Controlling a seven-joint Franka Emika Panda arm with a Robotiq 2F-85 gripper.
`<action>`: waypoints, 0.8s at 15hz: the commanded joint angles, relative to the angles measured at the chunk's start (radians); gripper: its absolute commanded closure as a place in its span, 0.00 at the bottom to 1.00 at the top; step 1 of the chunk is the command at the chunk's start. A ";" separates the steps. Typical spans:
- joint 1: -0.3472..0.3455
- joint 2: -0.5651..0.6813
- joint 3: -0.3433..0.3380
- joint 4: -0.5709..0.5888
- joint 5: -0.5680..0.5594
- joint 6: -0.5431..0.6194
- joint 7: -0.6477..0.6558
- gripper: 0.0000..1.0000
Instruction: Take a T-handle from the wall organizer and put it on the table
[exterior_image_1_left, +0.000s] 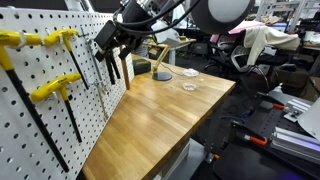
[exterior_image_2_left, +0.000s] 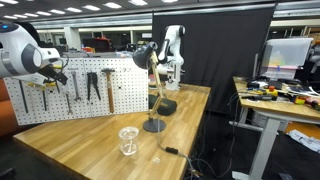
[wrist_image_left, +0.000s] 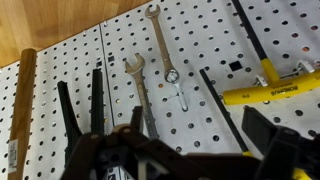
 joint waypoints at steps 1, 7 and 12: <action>0.000 0.000 0.000 0.000 0.000 0.000 0.000 0.00; 0.052 0.017 0.013 0.031 0.120 -0.006 -0.174 0.00; 0.148 0.037 -0.038 0.062 0.166 0.000 -0.271 0.00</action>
